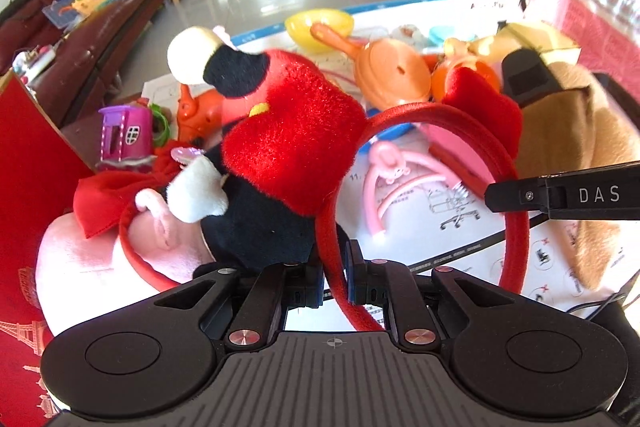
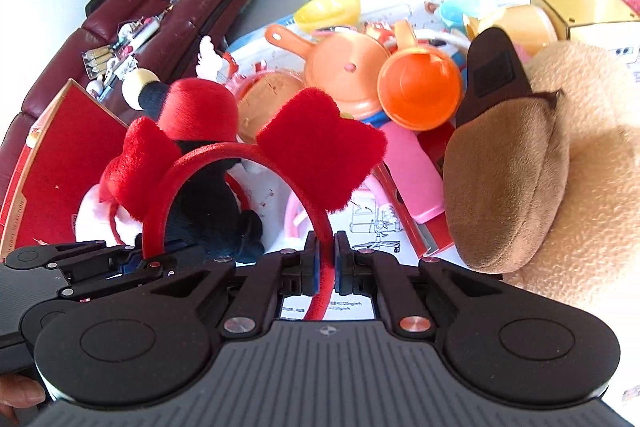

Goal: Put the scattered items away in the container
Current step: 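Lift the red headband with both tools and carry it over the box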

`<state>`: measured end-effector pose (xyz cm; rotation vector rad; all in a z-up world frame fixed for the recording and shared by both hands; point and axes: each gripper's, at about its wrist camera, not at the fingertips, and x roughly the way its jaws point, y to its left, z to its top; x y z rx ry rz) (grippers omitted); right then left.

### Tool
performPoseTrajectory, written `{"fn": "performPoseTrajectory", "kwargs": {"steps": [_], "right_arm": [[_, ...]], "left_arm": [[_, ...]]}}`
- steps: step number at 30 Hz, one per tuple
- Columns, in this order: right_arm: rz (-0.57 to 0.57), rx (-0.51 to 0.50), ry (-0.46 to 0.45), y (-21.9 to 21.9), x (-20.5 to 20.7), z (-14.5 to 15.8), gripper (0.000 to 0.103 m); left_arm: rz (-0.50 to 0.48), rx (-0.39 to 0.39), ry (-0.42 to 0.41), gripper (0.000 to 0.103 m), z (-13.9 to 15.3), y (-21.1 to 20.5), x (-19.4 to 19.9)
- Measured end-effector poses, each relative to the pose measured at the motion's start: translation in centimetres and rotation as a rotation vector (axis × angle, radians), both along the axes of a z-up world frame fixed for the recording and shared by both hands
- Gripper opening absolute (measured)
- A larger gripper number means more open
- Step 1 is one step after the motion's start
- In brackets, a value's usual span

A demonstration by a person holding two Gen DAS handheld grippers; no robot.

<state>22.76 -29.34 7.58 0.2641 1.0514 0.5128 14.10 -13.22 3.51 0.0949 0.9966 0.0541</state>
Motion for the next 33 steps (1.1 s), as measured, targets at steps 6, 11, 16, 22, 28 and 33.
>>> {"fn": "performPoseTrajectory", "kwargs": {"steps": [6,11,16,22,28,33], "right_arm": [[0.013,0.018,-0.05,0.2,-0.8,2.3,0.008],[0.044,0.031,-0.119,1.3,-1.1,5.0,0.008],[0.079,0.043,-0.189,2.6,-1.3,7.9,0.008],[0.161,0.029,-0.272,5.6,-1.6,11.5,0.009],[0.289,0.024,-0.373,11.3,-2.2,15.4,0.009],[0.424,0.073,-0.417,17.6,-2.9,18.0,0.009]], "left_arm": [[0.003,-0.043,-0.062,0.006,2.7,1.3,-1.2],[0.022,-0.071,-0.121,0.006,5.3,2.7,-2.3],[0.045,-0.09,-0.183,0.006,7.7,4.3,-3.2],[0.102,-0.103,-0.232,0.006,10.3,7.3,-4.4],[0.2,-0.131,-0.311,0.007,14.0,12.9,-7.2],[0.328,-0.078,-0.397,0.008,17.4,18.5,-11.4]]}}
